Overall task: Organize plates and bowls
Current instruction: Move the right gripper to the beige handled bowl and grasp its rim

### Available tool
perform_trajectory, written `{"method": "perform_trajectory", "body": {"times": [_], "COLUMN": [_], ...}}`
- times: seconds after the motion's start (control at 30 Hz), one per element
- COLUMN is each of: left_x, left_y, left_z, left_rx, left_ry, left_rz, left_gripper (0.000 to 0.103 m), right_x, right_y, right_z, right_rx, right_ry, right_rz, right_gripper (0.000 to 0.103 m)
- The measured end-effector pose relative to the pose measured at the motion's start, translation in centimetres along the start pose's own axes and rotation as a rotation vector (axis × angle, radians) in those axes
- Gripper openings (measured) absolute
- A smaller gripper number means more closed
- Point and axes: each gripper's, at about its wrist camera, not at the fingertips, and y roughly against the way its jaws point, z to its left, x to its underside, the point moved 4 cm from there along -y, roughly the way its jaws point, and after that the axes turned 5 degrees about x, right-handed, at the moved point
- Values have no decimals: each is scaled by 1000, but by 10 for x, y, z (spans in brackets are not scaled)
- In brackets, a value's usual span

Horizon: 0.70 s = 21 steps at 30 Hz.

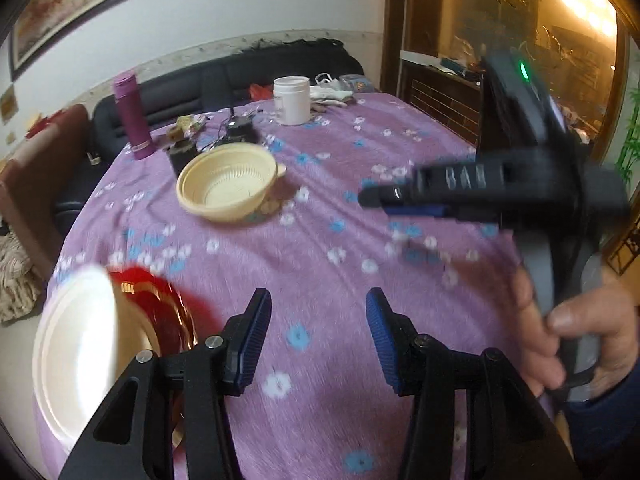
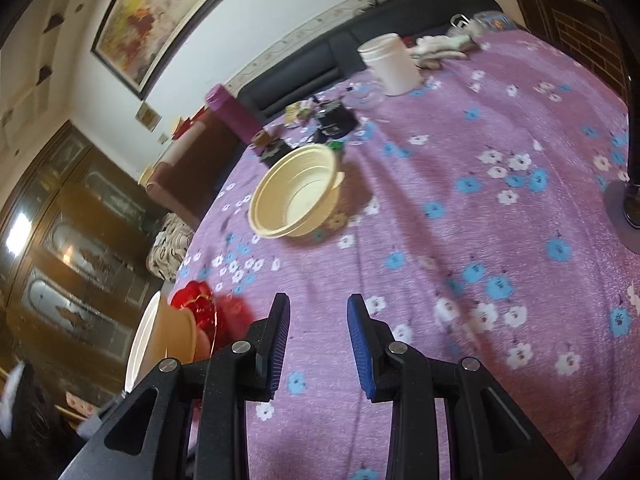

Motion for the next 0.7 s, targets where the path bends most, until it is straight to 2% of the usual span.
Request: {"method": "perform_trajectory", "body": {"times": [0.17,0.27,0.33,0.43,0.57,0.7], "left_x": [-65,-94,-105,-113,-116,-118], "left_y": [0,-24,-42,-73,-106,-129], "left_z": [33,69,97,134,174,195], "left_rx": [-41,-82,-124,-166,-173,-165], "left_ry": [28,98,158,215,313,362], "left_rz": [23,73,94,140,209,248], "left_gripper": [48,48,48,48,45,40], "right_x": [-30,-49,-61,-76,-83,-88], "right_y": [-3,-16,-30,-54,-84,-106], "right_z": [2,7,10,16,23,27], "right_rx": [13,2,1,27,19,29], "right_ry": [-3,-20,-28,-14,-21,-20], "right_rz": [-4,9,33,60,101,123], "right_gripper": [32,47,49,49,49,49]}}
